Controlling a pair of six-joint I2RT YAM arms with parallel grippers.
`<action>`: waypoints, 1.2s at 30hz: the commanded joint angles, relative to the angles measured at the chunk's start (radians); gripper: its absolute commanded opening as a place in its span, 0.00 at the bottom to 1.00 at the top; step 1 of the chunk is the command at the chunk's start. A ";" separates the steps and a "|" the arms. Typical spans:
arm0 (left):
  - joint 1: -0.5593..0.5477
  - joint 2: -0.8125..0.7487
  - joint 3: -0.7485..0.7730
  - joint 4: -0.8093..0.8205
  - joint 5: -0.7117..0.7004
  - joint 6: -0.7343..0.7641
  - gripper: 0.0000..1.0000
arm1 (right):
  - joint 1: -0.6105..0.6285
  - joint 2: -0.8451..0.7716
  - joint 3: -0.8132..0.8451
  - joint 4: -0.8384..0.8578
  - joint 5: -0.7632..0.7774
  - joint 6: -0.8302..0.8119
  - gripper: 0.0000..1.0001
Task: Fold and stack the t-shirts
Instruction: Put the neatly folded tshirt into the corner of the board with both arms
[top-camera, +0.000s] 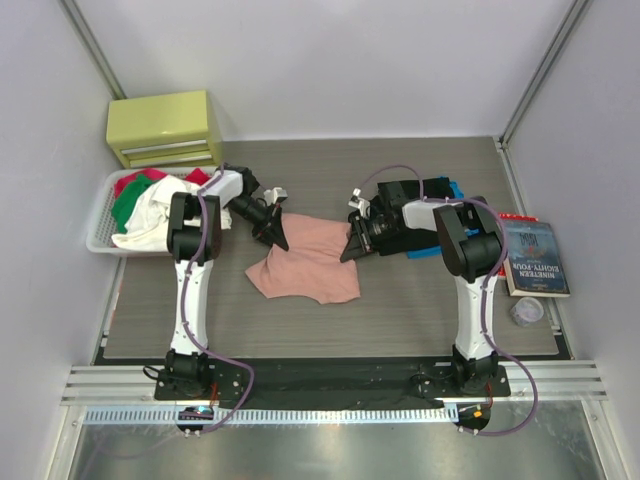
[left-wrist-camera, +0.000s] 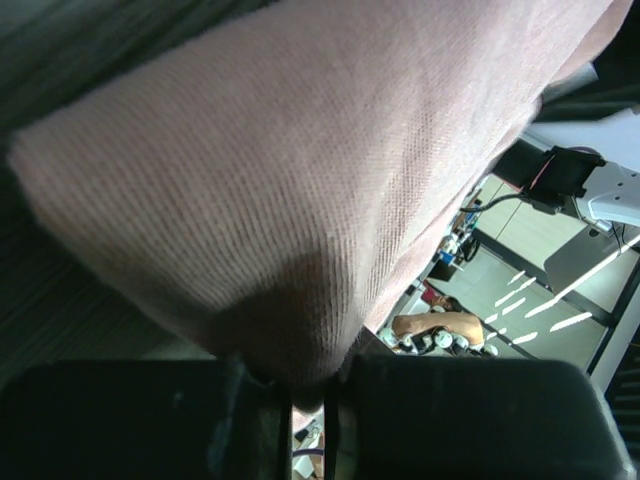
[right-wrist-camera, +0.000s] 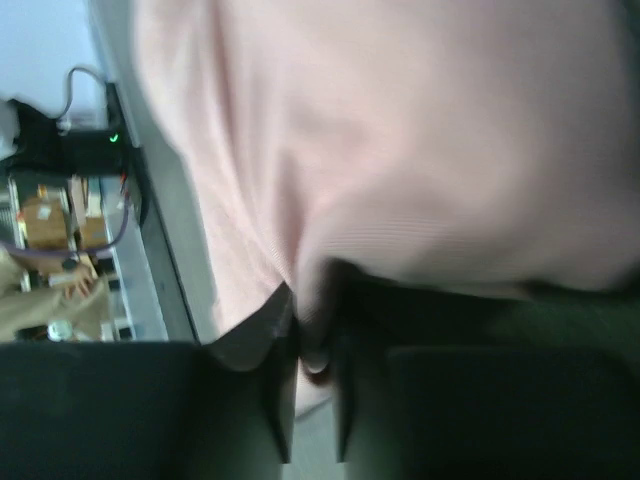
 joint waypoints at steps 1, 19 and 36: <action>0.074 0.021 -0.036 0.031 -0.033 0.011 0.00 | 0.009 0.060 -0.031 -0.014 0.142 -0.021 0.03; 0.072 -0.168 -0.117 0.080 -0.002 0.026 0.00 | 0.009 -0.102 -0.067 -0.051 0.153 -0.108 0.01; -0.073 -0.263 -0.131 0.056 0.044 0.066 0.00 | 0.026 -0.222 -0.049 -0.124 0.099 -0.156 0.01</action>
